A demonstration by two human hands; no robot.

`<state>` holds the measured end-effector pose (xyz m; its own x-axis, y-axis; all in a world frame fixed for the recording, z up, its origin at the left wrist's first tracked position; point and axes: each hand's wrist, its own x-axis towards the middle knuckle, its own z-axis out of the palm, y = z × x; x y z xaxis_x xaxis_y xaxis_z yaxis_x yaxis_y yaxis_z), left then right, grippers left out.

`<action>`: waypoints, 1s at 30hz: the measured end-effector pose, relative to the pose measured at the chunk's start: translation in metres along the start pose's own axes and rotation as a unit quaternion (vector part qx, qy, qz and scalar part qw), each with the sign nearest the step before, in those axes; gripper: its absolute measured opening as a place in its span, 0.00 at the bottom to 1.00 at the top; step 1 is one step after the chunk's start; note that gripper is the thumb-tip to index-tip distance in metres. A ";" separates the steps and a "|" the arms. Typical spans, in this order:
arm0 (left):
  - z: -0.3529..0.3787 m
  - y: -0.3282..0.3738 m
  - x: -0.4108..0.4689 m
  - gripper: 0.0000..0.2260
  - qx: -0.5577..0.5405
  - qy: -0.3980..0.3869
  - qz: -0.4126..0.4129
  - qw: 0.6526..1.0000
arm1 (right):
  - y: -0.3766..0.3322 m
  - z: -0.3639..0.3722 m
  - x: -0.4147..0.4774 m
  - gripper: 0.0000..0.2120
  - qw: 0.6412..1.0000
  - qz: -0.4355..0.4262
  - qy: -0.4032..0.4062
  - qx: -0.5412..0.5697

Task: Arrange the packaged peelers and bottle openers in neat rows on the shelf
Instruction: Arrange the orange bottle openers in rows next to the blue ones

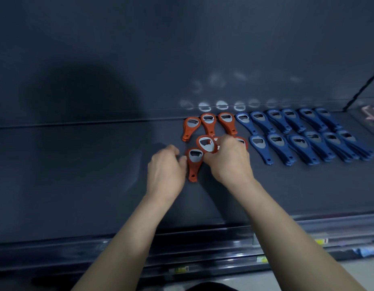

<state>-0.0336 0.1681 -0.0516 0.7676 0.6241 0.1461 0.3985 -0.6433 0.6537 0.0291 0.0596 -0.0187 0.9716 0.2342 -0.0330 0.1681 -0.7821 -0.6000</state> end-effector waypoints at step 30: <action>-0.007 -0.025 0.085 0.07 -0.013 -0.051 0.058 0.997 | 0.009 0.011 0.074 0.09 0.983 0.019 0.152 -0.104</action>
<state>0.0177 0.2408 -0.0503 0.8557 0.4964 0.1460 0.2917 -0.6958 0.6563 0.1008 0.0765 -0.0351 0.9772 0.0443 0.2079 0.1313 -0.8950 -0.4263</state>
